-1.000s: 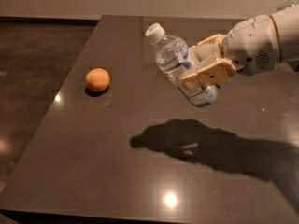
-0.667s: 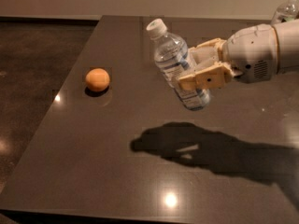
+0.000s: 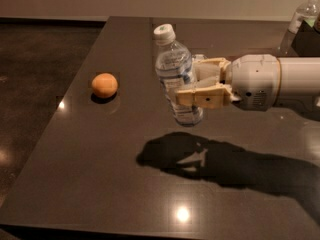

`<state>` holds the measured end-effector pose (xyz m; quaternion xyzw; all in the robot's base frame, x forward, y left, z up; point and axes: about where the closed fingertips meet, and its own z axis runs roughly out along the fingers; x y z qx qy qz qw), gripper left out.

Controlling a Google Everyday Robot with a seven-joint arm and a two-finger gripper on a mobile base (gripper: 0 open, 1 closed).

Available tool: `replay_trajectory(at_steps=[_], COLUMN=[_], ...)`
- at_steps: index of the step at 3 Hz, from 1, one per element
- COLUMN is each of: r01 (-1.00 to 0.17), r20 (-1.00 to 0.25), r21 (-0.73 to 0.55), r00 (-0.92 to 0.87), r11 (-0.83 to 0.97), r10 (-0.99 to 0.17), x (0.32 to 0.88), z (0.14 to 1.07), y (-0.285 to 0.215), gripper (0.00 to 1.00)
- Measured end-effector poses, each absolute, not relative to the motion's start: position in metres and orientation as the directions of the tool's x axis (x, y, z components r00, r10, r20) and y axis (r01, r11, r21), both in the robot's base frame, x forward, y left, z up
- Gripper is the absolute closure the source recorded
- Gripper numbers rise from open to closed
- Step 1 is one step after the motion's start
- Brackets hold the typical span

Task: Place blue plastic bottle upright

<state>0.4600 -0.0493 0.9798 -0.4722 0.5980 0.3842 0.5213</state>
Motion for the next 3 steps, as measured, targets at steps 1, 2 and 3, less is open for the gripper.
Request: replay_trajectory(at_steps=[1, 2, 3], r01=[-0.971, -0.979, -0.981], r20=[-0.996, -0.999, -0.998], r21=[-0.011, 0.023, 0.061], r00=[-0.01, -0.031, -0.064], r11=[0.237, 0.203, 0.185], r10=[-0.087, -0.034, -0.009], x=[0.459, 0.46, 0.462], z=[0.969, 0.955, 0.941], y=[-0.041, -0.036, -0.034], gripper=[1.0, 1.0, 1.0])
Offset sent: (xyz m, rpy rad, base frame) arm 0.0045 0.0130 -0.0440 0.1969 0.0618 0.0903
